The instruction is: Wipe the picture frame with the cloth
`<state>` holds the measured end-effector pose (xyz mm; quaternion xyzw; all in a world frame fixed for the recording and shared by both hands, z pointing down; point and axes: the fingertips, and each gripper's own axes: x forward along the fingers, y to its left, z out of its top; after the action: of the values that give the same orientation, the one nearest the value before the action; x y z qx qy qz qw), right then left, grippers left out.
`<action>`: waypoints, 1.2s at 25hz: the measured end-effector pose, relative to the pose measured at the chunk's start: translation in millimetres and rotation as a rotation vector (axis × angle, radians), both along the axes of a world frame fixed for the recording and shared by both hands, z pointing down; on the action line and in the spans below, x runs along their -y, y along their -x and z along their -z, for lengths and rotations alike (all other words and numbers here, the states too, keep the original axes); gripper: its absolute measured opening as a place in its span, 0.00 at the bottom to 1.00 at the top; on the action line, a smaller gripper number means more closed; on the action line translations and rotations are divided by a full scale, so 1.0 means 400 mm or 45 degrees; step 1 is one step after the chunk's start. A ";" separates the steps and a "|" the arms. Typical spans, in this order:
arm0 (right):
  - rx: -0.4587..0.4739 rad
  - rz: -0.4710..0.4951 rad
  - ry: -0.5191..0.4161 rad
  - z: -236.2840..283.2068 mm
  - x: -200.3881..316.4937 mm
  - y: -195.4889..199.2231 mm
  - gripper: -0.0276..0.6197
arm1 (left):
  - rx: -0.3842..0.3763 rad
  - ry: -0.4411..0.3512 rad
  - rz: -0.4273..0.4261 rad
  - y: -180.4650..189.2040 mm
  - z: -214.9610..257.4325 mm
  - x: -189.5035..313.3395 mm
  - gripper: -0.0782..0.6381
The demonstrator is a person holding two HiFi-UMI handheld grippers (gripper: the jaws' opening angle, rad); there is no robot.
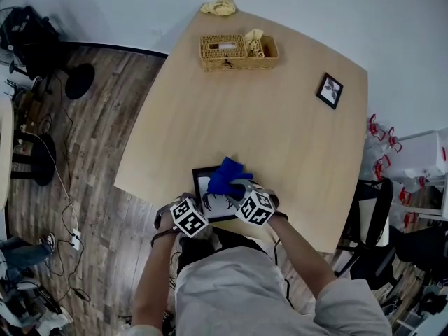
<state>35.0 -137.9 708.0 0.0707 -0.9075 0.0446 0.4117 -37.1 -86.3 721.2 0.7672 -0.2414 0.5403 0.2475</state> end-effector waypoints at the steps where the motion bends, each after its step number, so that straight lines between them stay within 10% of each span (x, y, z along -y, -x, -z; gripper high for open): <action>1: 0.002 0.002 0.010 0.000 -0.012 -0.003 0.19 | -0.002 -0.003 -0.001 0.002 0.000 0.000 0.18; 21: -0.020 0.055 0.232 0.005 -0.260 -0.073 0.19 | -0.025 -0.011 -0.019 0.006 0.001 -0.005 0.18; 30: 0.164 0.340 0.712 0.148 -0.357 -0.007 0.19 | -0.031 -0.032 -0.007 0.004 0.001 -0.003 0.18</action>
<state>37.9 5.0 648.7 -0.1678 -0.8856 0.2422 0.3591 -38.8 -85.2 720.8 0.7774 -0.2430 0.5285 0.2393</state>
